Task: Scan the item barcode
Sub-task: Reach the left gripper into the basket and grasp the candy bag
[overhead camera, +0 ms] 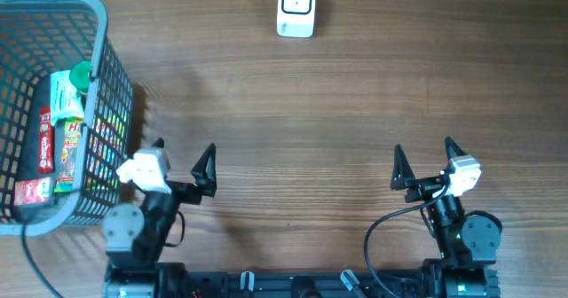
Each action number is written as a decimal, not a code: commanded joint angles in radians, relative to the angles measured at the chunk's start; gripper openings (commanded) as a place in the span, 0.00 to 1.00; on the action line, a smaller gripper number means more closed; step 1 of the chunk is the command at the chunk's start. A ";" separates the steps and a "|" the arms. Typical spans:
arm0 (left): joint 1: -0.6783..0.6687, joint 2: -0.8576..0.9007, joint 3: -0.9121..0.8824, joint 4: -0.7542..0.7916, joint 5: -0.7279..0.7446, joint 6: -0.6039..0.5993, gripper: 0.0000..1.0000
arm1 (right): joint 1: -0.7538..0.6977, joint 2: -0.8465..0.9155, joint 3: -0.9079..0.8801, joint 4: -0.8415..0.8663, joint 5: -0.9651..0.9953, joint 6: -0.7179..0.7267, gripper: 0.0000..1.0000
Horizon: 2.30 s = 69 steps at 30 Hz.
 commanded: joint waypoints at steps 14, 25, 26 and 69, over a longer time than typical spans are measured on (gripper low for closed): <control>0.008 0.587 0.827 -0.536 0.106 0.082 1.00 | 0.005 0.006 -0.001 0.002 0.018 -0.009 1.00; 0.008 0.858 1.297 -0.816 -0.185 0.066 1.00 | 0.005 0.006 -0.001 0.003 0.018 -0.009 1.00; 0.008 0.891 1.349 -0.841 -0.242 0.065 1.00 | 0.005 0.006 -0.001 0.002 0.018 -0.009 1.00; 0.565 1.550 0.898 -0.640 -0.370 -0.489 1.00 | 0.005 0.006 -0.001 0.003 0.018 -0.009 1.00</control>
